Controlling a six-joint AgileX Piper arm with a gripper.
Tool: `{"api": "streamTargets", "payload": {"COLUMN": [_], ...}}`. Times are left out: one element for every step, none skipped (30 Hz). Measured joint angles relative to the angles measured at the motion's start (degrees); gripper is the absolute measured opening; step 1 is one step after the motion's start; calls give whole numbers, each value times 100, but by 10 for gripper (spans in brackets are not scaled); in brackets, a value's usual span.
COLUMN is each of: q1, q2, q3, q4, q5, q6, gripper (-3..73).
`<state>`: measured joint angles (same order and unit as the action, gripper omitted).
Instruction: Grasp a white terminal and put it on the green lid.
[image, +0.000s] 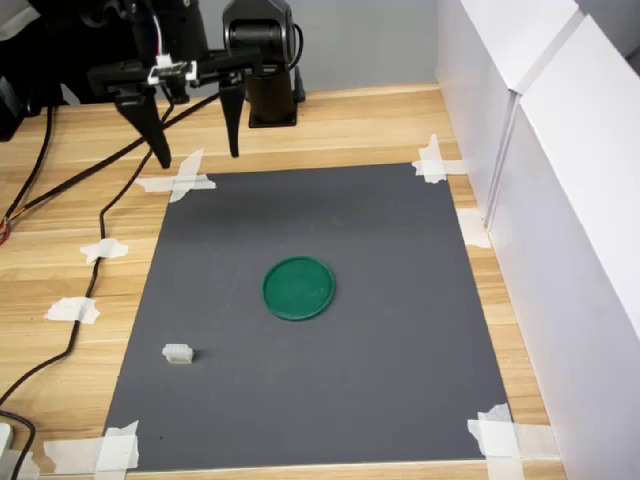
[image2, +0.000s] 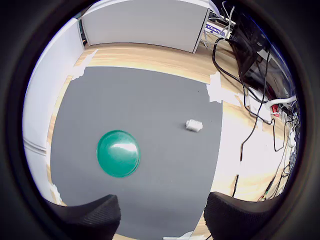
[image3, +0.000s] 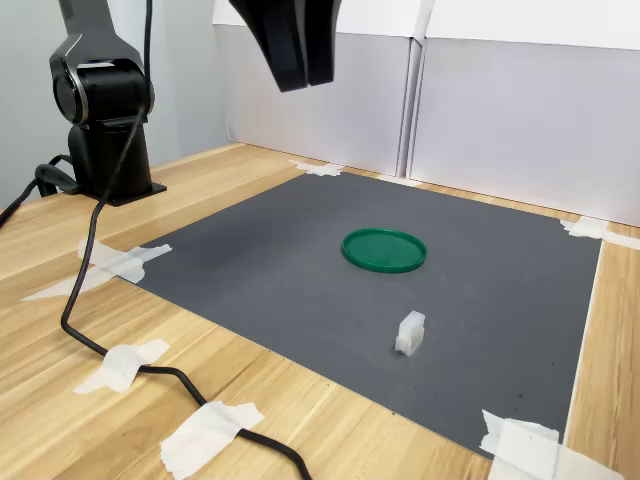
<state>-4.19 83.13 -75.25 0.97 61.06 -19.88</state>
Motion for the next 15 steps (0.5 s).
{"api": "streamTargets", "payload": {"q1": [0, 0, 0, 0, 0, 0, 0, -16, -33, -66, -110, -168, -233, -298, -356], "q2": [167, 337, 510, 650, 821, 989, 1152, 1311, 1467, 1615, 1754, 1883, 2003, 2112, 2215], "q3": [-148, -294, -436, -573, -706, -830, -928, -1051, -1173, -1292, -1407, -1520, -1626, -1727, -1821], "q4": [-18, -37, -62, -97, -97, -97, -129, -141, -141, -141, -135, -97, -97, -128, -134], "q5": [17, 63, 123, 175, 225, 263, 280, 299, 305, 312, 318, 335, 352, 358, 371], "q6": [0, 0, 0, 9, 8, 8, 8, 8, 8, 8, 8, 8, 8, 2, 2], "gripper": [717, 717, 717, 717, 717, 717, 717, 717, 717, 717, 717, 717, 717, 717, 717]}}
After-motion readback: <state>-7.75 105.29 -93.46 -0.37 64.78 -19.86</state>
